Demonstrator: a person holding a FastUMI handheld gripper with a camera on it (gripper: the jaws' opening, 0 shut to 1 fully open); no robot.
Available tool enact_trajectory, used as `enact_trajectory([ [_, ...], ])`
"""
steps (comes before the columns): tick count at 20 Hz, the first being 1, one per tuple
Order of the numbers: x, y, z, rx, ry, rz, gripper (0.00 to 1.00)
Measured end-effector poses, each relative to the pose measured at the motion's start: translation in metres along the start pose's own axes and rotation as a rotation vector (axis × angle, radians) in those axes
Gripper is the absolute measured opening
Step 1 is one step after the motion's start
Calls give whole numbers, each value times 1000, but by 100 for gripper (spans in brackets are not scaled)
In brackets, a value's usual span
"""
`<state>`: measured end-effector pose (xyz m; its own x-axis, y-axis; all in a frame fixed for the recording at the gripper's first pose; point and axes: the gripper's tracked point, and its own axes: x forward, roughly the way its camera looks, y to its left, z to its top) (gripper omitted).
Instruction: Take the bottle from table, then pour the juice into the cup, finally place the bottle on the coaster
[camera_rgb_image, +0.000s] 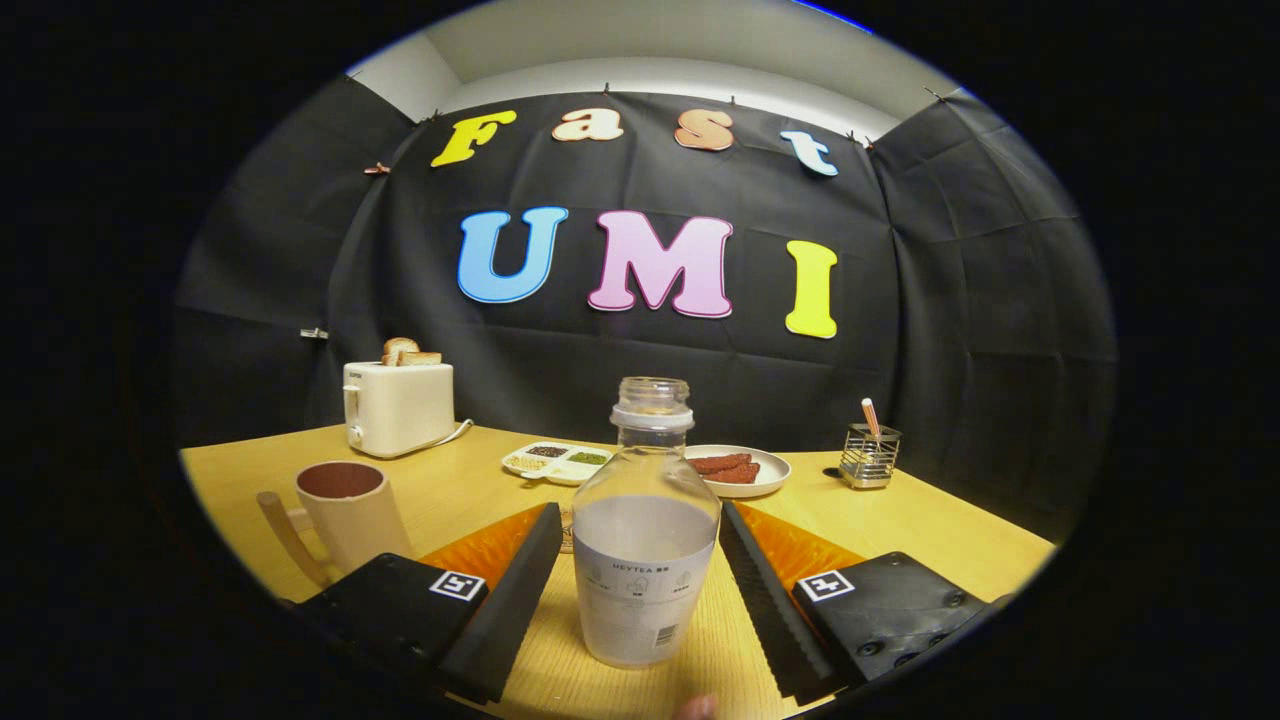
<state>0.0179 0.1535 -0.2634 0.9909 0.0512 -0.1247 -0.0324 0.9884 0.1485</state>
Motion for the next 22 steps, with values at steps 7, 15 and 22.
enact_trajectory([
  [7,3,-19,-6,-46,48,-119,77],
  [15,2,1,53,-350,86,-88,71],
  [22,-6,22,99,-620,93,-74,70],
])
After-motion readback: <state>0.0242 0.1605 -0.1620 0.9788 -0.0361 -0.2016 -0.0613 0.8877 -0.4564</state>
